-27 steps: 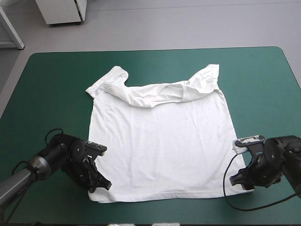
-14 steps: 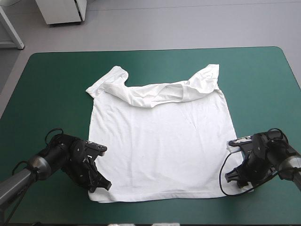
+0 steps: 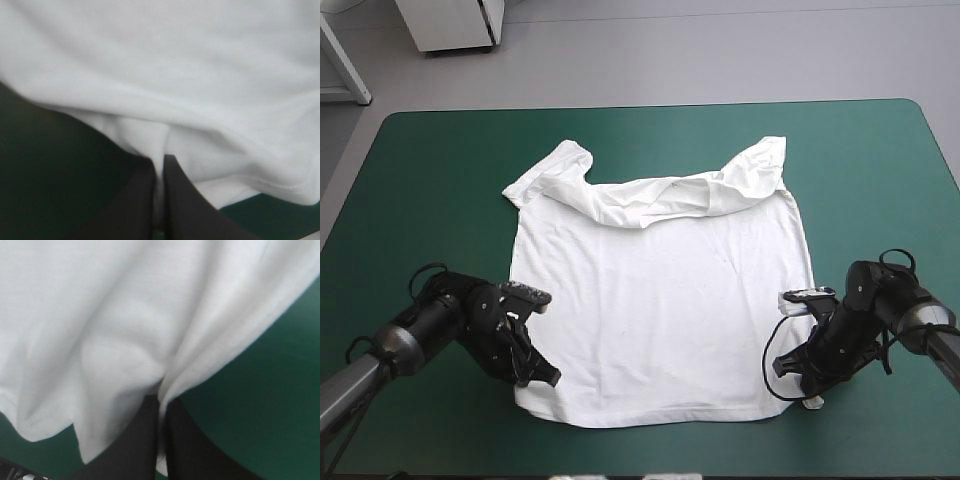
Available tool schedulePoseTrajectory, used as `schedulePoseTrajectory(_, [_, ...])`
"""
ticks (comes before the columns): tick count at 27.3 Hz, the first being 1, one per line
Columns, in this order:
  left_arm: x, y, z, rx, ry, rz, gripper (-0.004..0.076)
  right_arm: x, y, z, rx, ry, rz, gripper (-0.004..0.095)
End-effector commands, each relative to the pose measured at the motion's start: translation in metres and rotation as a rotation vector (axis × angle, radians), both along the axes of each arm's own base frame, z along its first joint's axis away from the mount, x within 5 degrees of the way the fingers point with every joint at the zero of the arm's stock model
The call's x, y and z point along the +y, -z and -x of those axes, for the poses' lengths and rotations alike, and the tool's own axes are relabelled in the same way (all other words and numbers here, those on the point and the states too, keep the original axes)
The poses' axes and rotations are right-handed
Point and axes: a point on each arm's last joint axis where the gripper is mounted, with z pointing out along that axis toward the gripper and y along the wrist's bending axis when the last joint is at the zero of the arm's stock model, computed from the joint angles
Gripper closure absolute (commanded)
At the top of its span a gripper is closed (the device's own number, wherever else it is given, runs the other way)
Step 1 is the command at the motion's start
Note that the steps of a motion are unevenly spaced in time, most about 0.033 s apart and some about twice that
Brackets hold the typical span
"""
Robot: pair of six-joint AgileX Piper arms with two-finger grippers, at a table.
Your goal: Fold the cloth
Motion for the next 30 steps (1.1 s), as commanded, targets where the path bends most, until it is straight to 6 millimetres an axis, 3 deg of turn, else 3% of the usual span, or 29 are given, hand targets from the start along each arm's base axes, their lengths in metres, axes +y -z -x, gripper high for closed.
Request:
schedulePoseTrajectory(1, [-0.004, -0.053, -0.004, -0.152, -0.006, 0.080, 0.0733, 0.006, -0.029, -0.010, -0.102, -0.007, -0.060, 0.0915])
schedulePoseTrajectory(5, [0.004, -0.154, 0.005, -0.415, -0.006, 0.161, 0.0733, 0.008, -0.148, -0.014, -0.468, 0.007, -0.131, 0.0916])
schedulePoseTrajectory(6, [0.008, -0.185, 0.013, -0.507, -0.004, 0.194, 0.0733, 0.006, -0.192, -0.005, -0.630, 0.006, -0.158, 0.0915])
schedulePoseTrajectory(10, [0.016, -0.256, 0.032, -0.749, -0.008, 0.300, 0.0733, 0.002, -0.278, 0.020, -0.938, 0.014, -0.215, 0.0914])
schedulePoseTrajectory(14, [0.026, -0.315, 0.057, -0.986, 0.021, 0.394, 0.0733, -0.003, -0.347, 0.052, -1.204, 0.007, -0.261, 0.0915])
schedulePoseTrajectory(20, [0.043, -0.391, 0.094, -1.383, 0.052, 0.517, 0.0733, -0.012, -0.422, 0.100, -1.593, 0.024, -0.329, 0.0915])
schedulePoseTrajectory(25, [0.050, -0.428, 0.111, -1.602, 0.074, 0.562, 0.0733, -0.020, -0.462, 0.132, -1.883, 0.061, -0.376, 0.0915])
schedulePoseTrajectory(30, [0.056, -0.459, 0.119, -1.887, 0.064, 0.619, 0.0733, -0.026, -0.485, 0.141, -2.118, 0.113, -0.410, 0.0916])
